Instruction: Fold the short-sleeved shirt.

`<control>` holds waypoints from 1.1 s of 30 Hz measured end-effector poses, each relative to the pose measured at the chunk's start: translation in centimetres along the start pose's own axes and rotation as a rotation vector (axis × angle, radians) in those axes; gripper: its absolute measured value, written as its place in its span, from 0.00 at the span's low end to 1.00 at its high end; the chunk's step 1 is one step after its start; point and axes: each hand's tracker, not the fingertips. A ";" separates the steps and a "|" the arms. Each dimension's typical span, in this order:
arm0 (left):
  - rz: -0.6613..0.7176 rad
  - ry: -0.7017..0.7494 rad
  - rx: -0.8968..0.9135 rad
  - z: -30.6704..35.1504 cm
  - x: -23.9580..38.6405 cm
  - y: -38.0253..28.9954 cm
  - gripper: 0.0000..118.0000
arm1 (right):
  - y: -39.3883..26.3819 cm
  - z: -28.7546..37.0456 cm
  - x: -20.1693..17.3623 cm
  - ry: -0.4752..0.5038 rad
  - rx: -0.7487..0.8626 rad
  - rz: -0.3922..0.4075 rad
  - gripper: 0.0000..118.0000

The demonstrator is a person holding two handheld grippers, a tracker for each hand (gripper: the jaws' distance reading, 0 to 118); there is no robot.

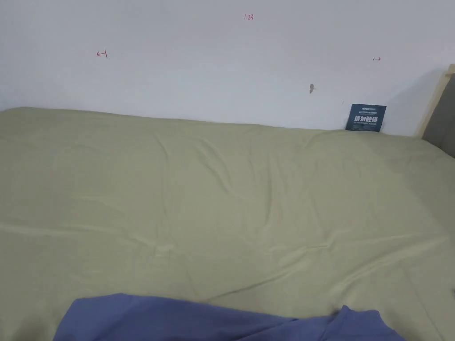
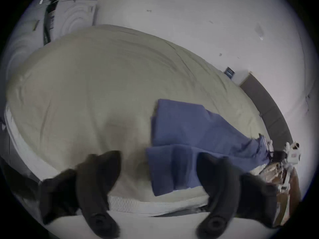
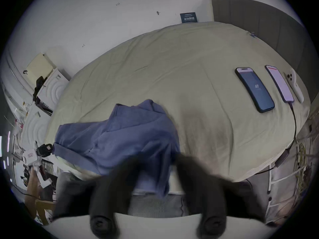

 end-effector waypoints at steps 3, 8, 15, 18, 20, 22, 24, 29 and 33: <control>0.067 -0.108 0.073 2.9 -0.2 0.9 0.84 | 1.0 2.4 -1.1 -0.001 0.080 0.070 0.79; 0.079 -0.103 0.193 5.8 1.6 2.4 0.84 | 2.2 5.6 -6.3 0.030 0.214 0.098 0.79; -0.009 -0.043 0.289 7.4 3.7 0.3 0.22 | 0.6 6.1 -13.0 -0.012 0.275 0.280 0.00; 0.000 0.000 0.229 7.0 3.2 -0.2 0.01 | 0.2 5.5 -14.1 0.025 0.243 0.299 0.00; 0.041 -0.027 0.196 6.2 1.9 -0.7 0.01 | -0.3 5.2 -14.1 0.053 0.234 0.284 0.00; 0.108 -0.054 0.158 5.0 0.8 -0.9 0.01 | -0.5 5.1 -14.3 0.068 0.227 0.282 0.00; 0.229 -0.125 0.105 4.1 1.0 -1.1 0.21 | -0.5 4.7 -13.9 0.073 0.223 0.281 0.00; 0.362 -0.166 0.060 0.5 0.1 -2.5 0.88 | -0.1 4.8 -13.9 0.085 0.212 0.292 0.00; 0.263 -0.106 0.020 -2.6 0.7 -2.1 0.88 | 0.2 4.9 -13.8 0.071 0.210 0.308 0.00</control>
